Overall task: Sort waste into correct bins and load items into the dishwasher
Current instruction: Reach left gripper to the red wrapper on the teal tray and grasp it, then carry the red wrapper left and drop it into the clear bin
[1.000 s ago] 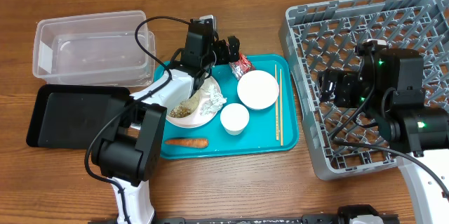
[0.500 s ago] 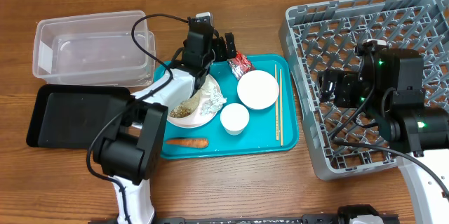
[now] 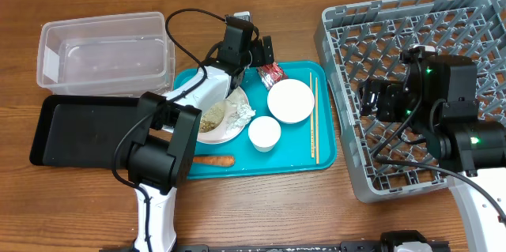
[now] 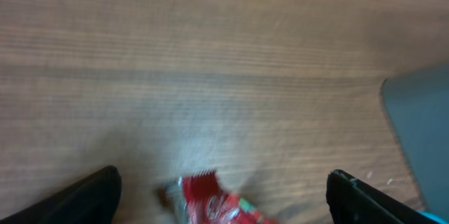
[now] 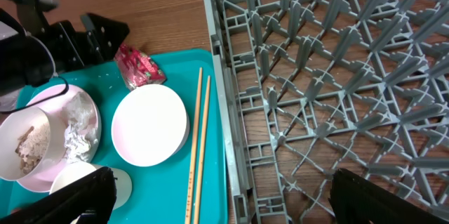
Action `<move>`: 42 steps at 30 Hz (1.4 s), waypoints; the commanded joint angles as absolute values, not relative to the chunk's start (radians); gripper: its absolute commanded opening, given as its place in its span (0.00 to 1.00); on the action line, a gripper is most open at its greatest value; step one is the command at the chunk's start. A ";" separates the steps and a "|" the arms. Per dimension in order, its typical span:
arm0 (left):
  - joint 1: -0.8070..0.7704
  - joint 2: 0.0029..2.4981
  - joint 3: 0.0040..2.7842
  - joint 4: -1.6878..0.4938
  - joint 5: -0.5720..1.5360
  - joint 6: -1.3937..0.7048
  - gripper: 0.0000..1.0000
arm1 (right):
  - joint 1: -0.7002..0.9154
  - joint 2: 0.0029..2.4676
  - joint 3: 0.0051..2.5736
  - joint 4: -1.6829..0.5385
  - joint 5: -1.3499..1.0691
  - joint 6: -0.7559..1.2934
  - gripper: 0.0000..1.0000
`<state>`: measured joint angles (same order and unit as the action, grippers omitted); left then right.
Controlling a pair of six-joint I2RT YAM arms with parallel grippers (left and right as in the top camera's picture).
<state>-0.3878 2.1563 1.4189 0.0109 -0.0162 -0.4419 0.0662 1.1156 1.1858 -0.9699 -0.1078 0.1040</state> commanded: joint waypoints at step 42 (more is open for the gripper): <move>-0.388 1.973 1.438 -0.204 0.041 -0.351 0.04 | 0.066 1.110 1.213 -0.982 -0.114 0.104 1.00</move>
